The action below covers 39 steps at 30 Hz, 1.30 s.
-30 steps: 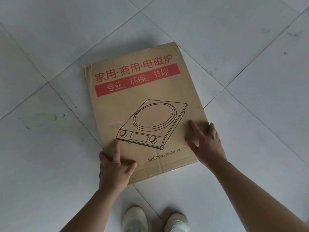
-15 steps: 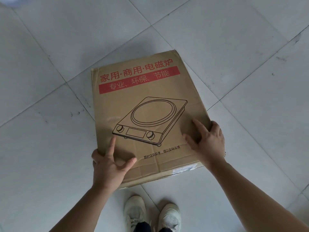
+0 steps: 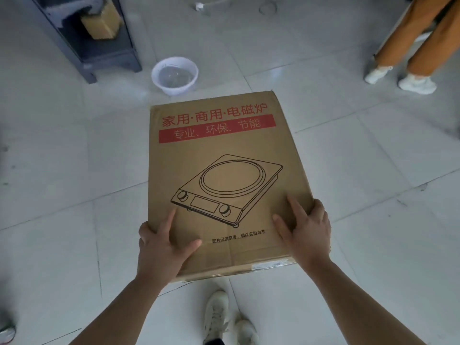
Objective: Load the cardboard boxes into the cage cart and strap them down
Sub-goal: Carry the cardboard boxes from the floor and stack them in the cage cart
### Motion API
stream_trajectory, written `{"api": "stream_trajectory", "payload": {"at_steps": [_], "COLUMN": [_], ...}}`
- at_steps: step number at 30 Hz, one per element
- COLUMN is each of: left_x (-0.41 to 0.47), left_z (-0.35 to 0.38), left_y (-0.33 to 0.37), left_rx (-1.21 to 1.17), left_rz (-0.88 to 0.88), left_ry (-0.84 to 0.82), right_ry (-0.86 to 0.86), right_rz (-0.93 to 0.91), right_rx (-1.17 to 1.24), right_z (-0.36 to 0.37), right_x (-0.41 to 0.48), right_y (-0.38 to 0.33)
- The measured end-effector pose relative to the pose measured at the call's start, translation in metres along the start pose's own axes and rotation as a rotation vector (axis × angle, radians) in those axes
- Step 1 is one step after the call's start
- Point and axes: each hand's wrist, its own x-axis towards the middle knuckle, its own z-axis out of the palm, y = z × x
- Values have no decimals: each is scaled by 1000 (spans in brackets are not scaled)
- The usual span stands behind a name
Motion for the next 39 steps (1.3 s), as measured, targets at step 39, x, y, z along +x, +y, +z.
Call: {"api": "stream_trajectory", "payload": {"at_steps": [39], "left_x": [-573], "left_z": [-399], "left_y": [-334], "left_rx": [-385], "left_rz": [-894], "left_ry": [1014], "right_ry": [-336], "right_rz": [-1352], "right_rx": [75], "right_z": [-116], "right_x": [-498], "right_y": [-581]}}
